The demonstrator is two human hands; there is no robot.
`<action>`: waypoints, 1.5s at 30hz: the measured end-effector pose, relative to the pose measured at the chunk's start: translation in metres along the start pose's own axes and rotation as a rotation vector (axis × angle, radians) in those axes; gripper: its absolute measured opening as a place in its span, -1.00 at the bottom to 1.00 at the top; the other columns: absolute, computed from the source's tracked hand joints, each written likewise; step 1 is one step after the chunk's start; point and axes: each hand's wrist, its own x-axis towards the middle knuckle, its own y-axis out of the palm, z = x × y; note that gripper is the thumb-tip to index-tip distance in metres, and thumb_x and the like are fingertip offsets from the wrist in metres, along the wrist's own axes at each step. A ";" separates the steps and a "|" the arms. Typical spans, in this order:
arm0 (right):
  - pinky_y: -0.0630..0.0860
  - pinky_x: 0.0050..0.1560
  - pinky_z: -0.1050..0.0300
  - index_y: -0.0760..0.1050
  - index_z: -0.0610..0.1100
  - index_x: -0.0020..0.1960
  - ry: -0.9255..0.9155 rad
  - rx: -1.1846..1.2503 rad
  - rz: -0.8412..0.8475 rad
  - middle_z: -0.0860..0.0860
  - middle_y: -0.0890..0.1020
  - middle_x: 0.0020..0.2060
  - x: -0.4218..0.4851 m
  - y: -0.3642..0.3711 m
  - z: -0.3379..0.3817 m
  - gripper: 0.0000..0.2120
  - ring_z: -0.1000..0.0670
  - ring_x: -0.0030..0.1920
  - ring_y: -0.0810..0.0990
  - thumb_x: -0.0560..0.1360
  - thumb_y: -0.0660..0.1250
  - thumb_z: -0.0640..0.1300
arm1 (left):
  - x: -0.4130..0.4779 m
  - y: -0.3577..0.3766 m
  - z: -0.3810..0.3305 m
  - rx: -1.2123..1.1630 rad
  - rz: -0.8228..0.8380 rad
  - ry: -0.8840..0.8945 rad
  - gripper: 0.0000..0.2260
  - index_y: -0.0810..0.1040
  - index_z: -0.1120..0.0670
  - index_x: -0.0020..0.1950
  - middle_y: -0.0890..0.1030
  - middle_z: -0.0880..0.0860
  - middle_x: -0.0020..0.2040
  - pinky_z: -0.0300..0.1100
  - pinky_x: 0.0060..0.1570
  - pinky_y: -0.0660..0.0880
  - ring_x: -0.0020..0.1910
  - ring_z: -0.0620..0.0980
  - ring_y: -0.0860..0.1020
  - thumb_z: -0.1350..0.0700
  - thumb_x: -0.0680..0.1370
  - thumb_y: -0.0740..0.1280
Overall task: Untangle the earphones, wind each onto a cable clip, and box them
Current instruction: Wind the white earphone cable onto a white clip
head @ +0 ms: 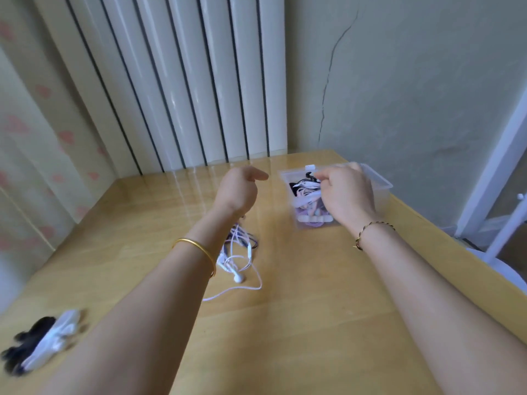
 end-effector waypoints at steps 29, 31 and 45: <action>0.46 -0.33 0.12 0.31 -0.17 -0.35 0.649 1.663 0.268 -0.06 0.48 -0.48 -0.094 0.036 0.070 -0.78 -0.02 -0.53 0.47 0.47 0.08 -0.29 | -0.095 0.002 0.083 0.409 0.230 -0.099 -0.72 0.48 0.04 0.19 0.40 0.07 0.21 -0.10 0.13 0.36 0.25 0.13 0.33 -0.03 0.52 0.32; 0.19 -0.52 0.27 0.26 -0.13 -0.37 0.697 1.595 0.233 -0.04 0.39 -0.45 -0.094 0.039 0.065 -0.77 0.07 -0.62 0.23 0.44 0.09 -0.28 | -0.095 0.004 0.085 0.408 0.232 -0.098 -0.78 0.55 0.03 0.12 0.40 0.06 0.19 -0.15 0.10 0.34 0.25 0.11 0.33 -0.02 0.52 0.35; 0.43 -0.24 0.11 0.37 -0.08 -0.19 0.111 0.241 0.485 0.00 0.51 -0.18 -0.093 0.052 0.036 -0.77 -0.05 -0.21 0.50 0.37 0.42 -0.27 | -0.093 -0.007 0.084 0.281 0.317 -0.027 -0.97 0.52 0.09 -0.07 0.61 0.06 -0.05 -0.12 -0.07 0.48 -0.04 0.06 0.55 0.17 0.51 0.31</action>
